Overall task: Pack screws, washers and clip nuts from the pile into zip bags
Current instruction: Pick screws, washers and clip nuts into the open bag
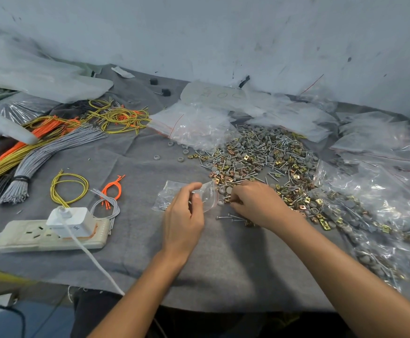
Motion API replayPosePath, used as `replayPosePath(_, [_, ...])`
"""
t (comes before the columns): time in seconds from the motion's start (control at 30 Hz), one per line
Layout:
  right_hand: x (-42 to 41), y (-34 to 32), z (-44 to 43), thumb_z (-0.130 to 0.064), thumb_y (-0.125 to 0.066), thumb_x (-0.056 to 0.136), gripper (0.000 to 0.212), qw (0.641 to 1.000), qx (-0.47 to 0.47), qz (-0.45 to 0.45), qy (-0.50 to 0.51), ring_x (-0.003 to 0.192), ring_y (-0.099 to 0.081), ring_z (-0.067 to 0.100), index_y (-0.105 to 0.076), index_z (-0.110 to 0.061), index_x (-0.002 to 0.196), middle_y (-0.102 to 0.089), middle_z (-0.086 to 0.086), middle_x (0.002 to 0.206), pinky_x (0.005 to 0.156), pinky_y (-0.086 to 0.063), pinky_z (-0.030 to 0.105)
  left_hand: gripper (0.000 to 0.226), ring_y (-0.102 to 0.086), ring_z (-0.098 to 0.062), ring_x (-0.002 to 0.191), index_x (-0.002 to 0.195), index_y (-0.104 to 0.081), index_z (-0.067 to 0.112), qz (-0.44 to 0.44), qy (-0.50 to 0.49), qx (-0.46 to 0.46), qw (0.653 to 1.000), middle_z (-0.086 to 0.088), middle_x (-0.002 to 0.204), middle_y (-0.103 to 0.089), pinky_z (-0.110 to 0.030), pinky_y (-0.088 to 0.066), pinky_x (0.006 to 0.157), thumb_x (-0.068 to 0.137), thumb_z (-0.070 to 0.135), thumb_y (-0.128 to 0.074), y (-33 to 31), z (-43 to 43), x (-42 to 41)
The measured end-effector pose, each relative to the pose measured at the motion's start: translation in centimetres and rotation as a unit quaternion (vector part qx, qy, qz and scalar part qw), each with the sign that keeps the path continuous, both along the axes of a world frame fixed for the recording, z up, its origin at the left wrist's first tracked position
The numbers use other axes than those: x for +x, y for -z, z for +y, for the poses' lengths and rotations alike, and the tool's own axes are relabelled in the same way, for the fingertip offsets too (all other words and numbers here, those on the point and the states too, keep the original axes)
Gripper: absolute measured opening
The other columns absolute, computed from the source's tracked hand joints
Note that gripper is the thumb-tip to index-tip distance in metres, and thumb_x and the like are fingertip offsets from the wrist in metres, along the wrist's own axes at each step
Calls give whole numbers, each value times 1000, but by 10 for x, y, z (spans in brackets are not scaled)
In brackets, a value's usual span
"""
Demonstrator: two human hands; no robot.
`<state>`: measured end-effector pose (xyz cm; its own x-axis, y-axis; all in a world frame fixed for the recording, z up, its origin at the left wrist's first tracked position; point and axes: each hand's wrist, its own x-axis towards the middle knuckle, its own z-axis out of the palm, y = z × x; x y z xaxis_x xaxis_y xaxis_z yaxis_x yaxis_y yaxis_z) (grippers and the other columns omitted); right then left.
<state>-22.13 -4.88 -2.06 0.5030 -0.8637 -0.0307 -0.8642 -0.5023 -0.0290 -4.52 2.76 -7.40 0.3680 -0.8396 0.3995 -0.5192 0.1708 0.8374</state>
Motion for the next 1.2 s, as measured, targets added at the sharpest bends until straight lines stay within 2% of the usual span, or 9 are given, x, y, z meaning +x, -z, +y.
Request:
replayPosePath(0.17, [7, -5, 2, -21, -45, 98, 23, 999, -17, 29, -8, 90, -62, 30, -65, -11, 92, -67, 7, 95, 75, -51, 41, 24, -63, -9, 93, 119, -66, 25, 5, 1, 1, 1000, 10, 103, -71, -19, -43, 78, 100, 19, -53, 0, 0, 0])
replayPosePath(0.3, [-4, -19, 2, -27, -54, 101, 18, 985, 40, -157, 56, 77, -62, 12, -68, -20, 92, -68, -8, 83, 69, -48, 33, 27, -62, -8, 93, 119, -66, 25, 4, 0, 1, 1000, 9, 103, -71, -17, -40, 78, 98, 26, -49, -2, 1, 0])
replayPosePath(0.37, [-10, -26, 8, -24, -59, 101, 13, 917, 155, -356, 91, 67, -59, 4, -70, -21, 94, -70, -7, 76, 61, -49, 23, 28, -62, -7, 92, 119, -66, 25, 0, -1, 1, 1000, 9, 101, -71, -14, -39, 77, 98, 27, -47, -2, 1, 0])
replayPosePath(0.43, [-11, -32, 15, -12, -61, 100, 10, 811, 269, -511, 93, 73, -63, 11, -71, -12, 100, -73, 1, 83, 66, -55, 23, 28, -61, -6, 90, 119, -66, 26, -4, -3, 2, 1000, 10, 100, -71, -10, -38, 75, 98, 27, -47, -3, 1, 0])
replayPosePath(0.53, [-7, -34, 23, 3, -65, 93, 12, 759, 310, -566, 88, 77, -65, 17, -71, -3, 102, -71, 8, 86, 74, -58, 27, 27, -61, -5, 90, 120, -65, 27, -1, -2, 4, 1000, 11, 101, -70, -12, -39, 76, 99, 26, -48, -3, 1, 0])
replayPosePath(0.8, [20, -20, 24, -6, -73, 89, 7, 875, 190, -443, 48, 70, -65, 7, -74, -10, 95, -73, 6, 82, 67, -52, 22, 25, -63, -10, 91, 119, -66, 23, -1, -6, 5, 1000, 8, 101, -72, -19, -40, 76, 100, 13, -55, -5, 3, -1])
replayPosePath(0.93, [34, -13, 23, -22, -76, 88, 7, 925, 111, -361, 42, 77, -66, -2, -75, -27, 92, -72, -12, 78, 74, -49, 15, 26, -62, -11, 92, 119, -67, 20, -8, -7, 2, 1000, 6, 103, -72, -17, -37, 74, 99, 10, -56, -5, 4, -1])
replayPosePath(1.03, [43, -14, 23, -25, -71, 90, 7, 955, 80, -284, 29, 89, -67, 8, -70, -26, 98, -73, -10, 91, 85, -53, 31, 25, -63, -13, 92, 119, -66, 21, -8, -8, -3, 1000, 6, 104, -72, -16, -36, 74, 98, 10, -56, -4, 3, 0])
replayPosePath(1.2, [51, -19, 27, -27, -62, 96, 9, 977, 54, -205, -4, 97, -66, 25, -64, -26, 105, -74, 0, 103, 82, -54, 40, 25, -63, -15, 87, 118, -64, 24, -9, -2, -3, 1000, 8, 101, -71, -20, -36, 70, 98, 16, -52, -3, 2, 1])
